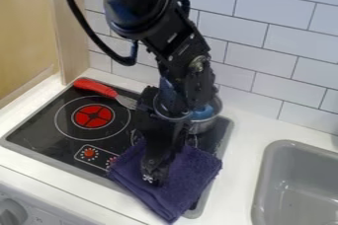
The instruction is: Place the blue piece to the left of the burner
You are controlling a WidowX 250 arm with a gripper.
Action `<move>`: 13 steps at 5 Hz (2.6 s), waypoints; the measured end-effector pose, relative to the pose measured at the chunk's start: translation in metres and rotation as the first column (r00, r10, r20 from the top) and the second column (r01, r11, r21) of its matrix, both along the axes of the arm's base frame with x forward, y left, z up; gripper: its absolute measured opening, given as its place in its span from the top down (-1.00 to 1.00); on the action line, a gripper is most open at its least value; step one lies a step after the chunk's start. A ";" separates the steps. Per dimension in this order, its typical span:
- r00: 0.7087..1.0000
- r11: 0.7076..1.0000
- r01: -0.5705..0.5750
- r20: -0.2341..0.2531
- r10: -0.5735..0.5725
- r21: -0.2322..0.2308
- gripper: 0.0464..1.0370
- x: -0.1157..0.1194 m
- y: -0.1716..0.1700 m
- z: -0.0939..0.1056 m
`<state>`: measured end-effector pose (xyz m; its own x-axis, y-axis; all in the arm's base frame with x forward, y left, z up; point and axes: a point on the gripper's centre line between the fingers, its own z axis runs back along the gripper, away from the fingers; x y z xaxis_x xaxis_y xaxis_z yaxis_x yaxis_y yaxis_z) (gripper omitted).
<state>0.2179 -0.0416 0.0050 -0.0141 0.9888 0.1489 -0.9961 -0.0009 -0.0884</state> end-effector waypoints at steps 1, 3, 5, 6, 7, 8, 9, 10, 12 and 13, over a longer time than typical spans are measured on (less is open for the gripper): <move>0.999 0.999 -0.046 -0.017 0.046 0.008 -0.92 -0.005 0.013 0.001; 0.995 0.997 -0.074 -0.072 0.074 0.009 -0.92 -0.011 0.032 0.000; 0.988 0.994 -0.110 -0.114 0.109 -0.003 -0.92 -0.002 0.054 -0.003; 0.986 0.994 -0.110 -0.126 0.109 -0.002 -0.92 0.005 0.065 -0.004; 0.982 0.991 -0.132 -0.137 0.131 0.000 -0.92 0.006 0.074 -0.005; 0.976 0.986 -0.166 -0.139 0.167 0.021 -0.92 0.006 0.095 -0.003; 0.973 0.982 -0.183 -0.135 0.187 0.044 -0.92 0.006 0.108 0.000; 0.958 0.966 -0.247 -0.129 0.255 0.074 -0.92 -0.002 0.140 0.003; 0.949 0.957 -0.279 -0.128 0.288 0.081 -0.92 -0.006 0.161 0.006; 0.948 0.956 -0.282 -0.129 0.291 0.088 -0.92 -0.007 0.165 0.006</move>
<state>0.2107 0.1230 0.0112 -0.2697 0.9337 0.2356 -0.9571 -0.2868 0.0412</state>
